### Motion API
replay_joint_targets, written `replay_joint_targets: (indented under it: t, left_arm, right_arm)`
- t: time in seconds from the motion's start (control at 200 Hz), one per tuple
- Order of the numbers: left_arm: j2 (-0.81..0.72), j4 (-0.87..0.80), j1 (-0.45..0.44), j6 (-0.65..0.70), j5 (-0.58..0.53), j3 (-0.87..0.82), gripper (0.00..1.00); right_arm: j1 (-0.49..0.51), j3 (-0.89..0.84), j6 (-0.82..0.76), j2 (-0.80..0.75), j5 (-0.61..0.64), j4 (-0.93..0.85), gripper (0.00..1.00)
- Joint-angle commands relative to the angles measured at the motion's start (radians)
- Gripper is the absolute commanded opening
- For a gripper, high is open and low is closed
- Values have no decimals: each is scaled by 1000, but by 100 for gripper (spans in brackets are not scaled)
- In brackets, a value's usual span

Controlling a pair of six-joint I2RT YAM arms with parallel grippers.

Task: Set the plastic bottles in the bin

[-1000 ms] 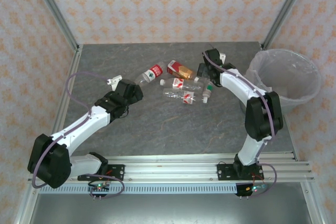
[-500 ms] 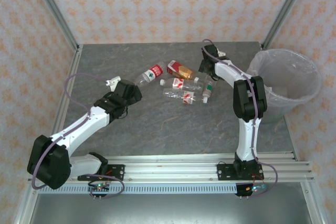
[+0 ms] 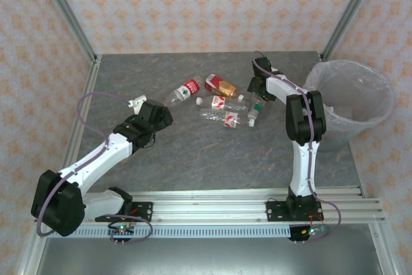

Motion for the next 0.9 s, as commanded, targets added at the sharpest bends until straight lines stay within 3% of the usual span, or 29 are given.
replay_joint_targets:
  t: [0.0,0.415,0.896]
  left_arm:
    - [-20,-34,8,-19,-24,-4,100]
    - [-7,-21,8,-22,-4,5,100]
    - [19,37,9,-26,38,8,100]
  right_arm:
    - [1,-31,-18,8,0,42,73]
    - [4,-159,-95,-159,40,134,58]
    - [76,-320,-253,-488,100,247,53]
